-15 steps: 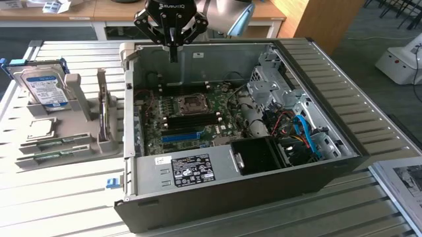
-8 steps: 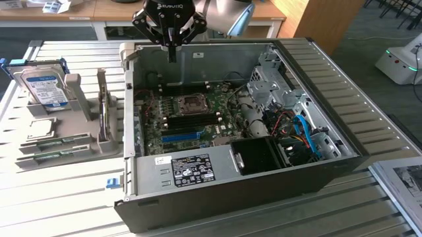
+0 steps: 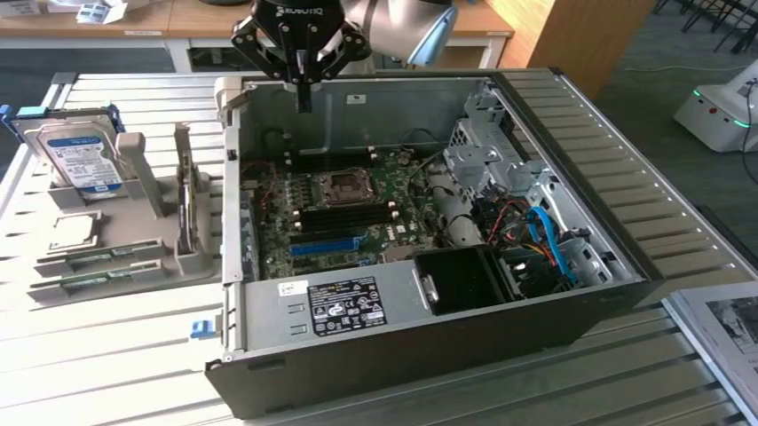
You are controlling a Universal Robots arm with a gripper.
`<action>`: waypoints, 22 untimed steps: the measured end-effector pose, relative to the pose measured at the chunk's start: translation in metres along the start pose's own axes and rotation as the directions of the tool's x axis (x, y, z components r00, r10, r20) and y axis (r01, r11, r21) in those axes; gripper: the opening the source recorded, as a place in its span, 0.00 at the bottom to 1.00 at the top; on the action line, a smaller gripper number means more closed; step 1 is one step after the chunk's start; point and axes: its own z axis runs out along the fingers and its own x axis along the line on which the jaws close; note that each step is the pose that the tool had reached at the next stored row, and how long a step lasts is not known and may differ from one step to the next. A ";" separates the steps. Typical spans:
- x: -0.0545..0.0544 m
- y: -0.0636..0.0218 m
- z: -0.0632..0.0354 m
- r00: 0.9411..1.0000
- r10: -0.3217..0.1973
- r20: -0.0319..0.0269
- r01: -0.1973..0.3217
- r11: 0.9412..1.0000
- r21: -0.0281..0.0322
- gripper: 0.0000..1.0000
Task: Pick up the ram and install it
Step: 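Reach for the ram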
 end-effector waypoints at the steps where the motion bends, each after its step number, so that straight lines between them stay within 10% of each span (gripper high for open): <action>1: 0.001 -0.0001 0.0000 1.000 0.000 0.000 0.000 1.000 0.000 0.10; 22: 0.018 -0.0012 -0.0005 1.000 0.000 0.003 0.000 1.000 0.000 0.10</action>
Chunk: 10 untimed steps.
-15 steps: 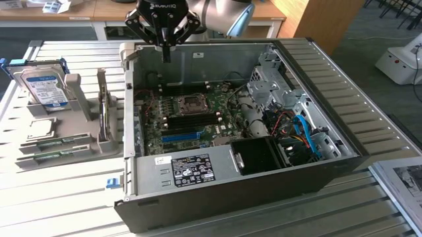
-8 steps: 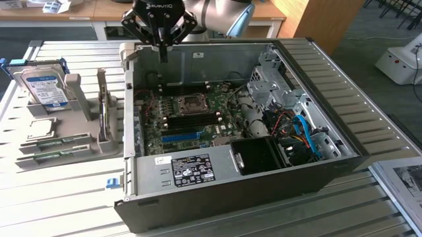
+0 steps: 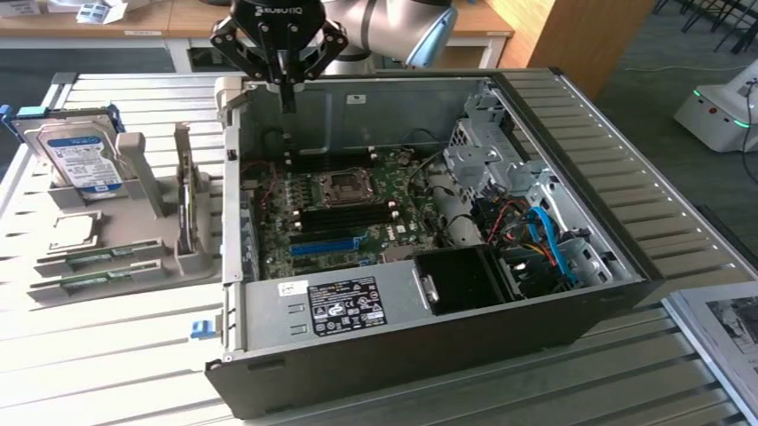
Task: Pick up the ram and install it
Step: 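Reach for the ram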
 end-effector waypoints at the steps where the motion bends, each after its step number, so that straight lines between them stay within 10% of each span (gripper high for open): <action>1: 0.001 0.0000 0.0000 1.000 0.000 0.000 0.000 1.000 0.000 0.10; 10: 0.007 -0.0004 -0.0002 1.000 0.000 0.001 0.000 1.000 0.000 0.10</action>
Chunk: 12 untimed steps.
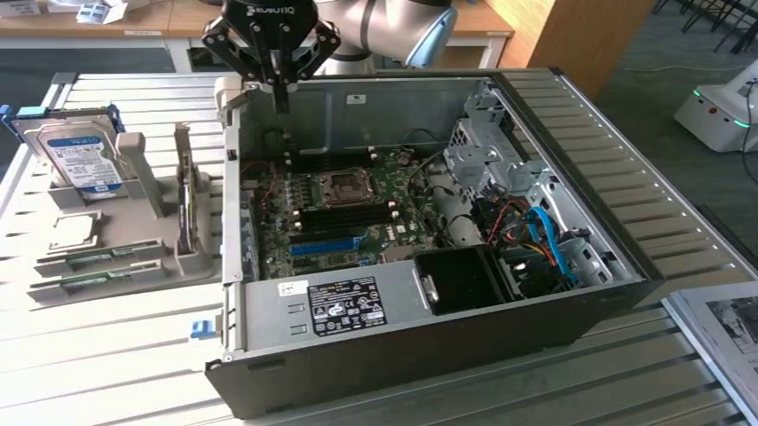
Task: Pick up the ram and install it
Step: 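Reach for the ram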
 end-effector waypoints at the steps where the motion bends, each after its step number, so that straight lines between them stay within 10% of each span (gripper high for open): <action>1: 0.001 0.0000 0.0000 1.000 0.000 0.000 0.000 1.000 0.000 0.10; 12: 0.010 0.0000 -0.0003 1.000 0.000 0.003 0.000 1.000 0.000 0.10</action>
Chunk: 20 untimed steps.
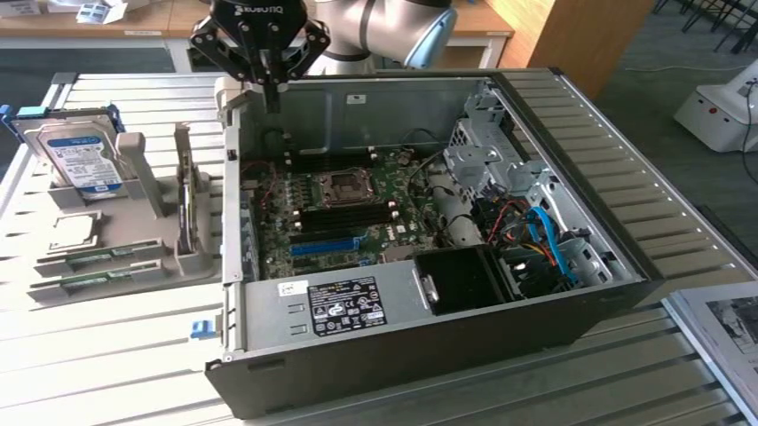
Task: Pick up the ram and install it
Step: 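Reach for the ram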
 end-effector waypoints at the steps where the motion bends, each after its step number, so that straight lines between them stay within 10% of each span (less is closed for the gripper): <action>1: 0.001 0.0000 0.0000 1.000 0.000 0.000 0.000 1.000 0.000 0.10; 20: 0.018 0.0010 -0.0005 1.000 0.000 0.008 0.000 1.000 -0.001 0.10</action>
